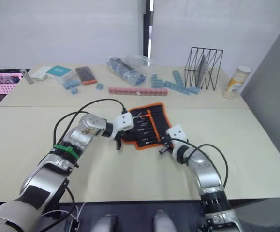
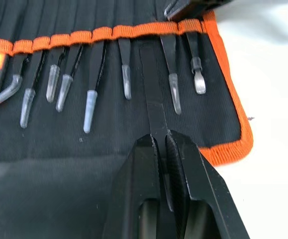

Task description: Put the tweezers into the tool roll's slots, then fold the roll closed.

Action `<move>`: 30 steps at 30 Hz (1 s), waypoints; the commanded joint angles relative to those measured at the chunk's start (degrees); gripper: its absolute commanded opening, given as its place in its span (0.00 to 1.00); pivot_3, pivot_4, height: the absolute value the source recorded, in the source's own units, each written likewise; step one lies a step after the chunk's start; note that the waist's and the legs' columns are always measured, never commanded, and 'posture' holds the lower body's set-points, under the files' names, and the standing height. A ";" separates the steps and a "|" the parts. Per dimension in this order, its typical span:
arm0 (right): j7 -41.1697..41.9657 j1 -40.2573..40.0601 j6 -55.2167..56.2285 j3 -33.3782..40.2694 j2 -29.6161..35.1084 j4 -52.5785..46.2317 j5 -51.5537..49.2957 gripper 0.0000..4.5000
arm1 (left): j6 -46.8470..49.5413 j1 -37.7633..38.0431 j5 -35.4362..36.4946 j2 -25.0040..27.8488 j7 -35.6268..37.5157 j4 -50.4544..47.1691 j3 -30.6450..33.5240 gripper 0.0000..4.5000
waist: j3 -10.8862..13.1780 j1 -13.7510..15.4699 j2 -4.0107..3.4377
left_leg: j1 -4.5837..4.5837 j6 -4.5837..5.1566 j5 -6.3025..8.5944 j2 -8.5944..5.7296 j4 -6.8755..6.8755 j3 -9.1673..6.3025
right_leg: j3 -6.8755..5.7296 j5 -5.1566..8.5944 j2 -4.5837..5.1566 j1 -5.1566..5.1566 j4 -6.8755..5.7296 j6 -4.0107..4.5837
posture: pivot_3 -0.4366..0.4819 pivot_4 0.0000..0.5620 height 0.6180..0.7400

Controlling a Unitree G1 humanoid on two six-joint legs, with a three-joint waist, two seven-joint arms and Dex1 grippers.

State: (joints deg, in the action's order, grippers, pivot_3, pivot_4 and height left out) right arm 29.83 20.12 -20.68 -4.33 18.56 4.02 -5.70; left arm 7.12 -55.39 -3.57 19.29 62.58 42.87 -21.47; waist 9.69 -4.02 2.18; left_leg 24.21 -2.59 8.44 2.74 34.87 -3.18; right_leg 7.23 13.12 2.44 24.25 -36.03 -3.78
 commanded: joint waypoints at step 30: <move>-2.03 -4.29 -3.27 1.20 1.36 -1.77 0.02 0.00 | -17.46 -14.55 -5.40 -13.93 -6.76 28.23 7.45 0.41 | 0.01 0.60 0.01 | 0.09 -0.01 0.00 -0.15 -0.01 -0.15 | 0.02 -0.07 0.03 -0.05 0.05 -0.26 | 0.48 0.27 1.00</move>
State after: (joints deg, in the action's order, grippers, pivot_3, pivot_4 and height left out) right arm 27.54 17.22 -21.71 -3.45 18.95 0.51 -5.85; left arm -9.89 -68.10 -10.16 4.60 54.38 72.88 -15.33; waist 9.70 -3.42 2.20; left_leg 24.30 -2.59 8.44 2.60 34.86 -3.33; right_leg 7.26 13.05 2.47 24.21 -35.99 -4.04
